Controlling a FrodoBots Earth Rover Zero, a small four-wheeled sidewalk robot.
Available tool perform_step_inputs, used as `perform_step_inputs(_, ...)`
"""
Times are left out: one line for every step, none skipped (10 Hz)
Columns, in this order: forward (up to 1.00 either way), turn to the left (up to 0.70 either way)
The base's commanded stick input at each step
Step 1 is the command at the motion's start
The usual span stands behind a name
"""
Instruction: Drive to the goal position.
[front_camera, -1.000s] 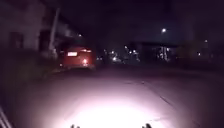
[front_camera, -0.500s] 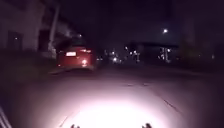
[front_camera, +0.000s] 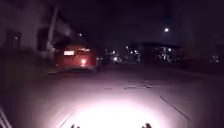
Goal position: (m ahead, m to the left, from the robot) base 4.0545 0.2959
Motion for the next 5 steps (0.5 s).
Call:
perform_step_inputs(0.5, 0.0)
perform_step_inputs(0.5, 0.0)
perform_step_inputs(0.5, 0.0)
perform_step_inputs(0.5, 0.0)
perform_step_inputs(0.5, 0.0)
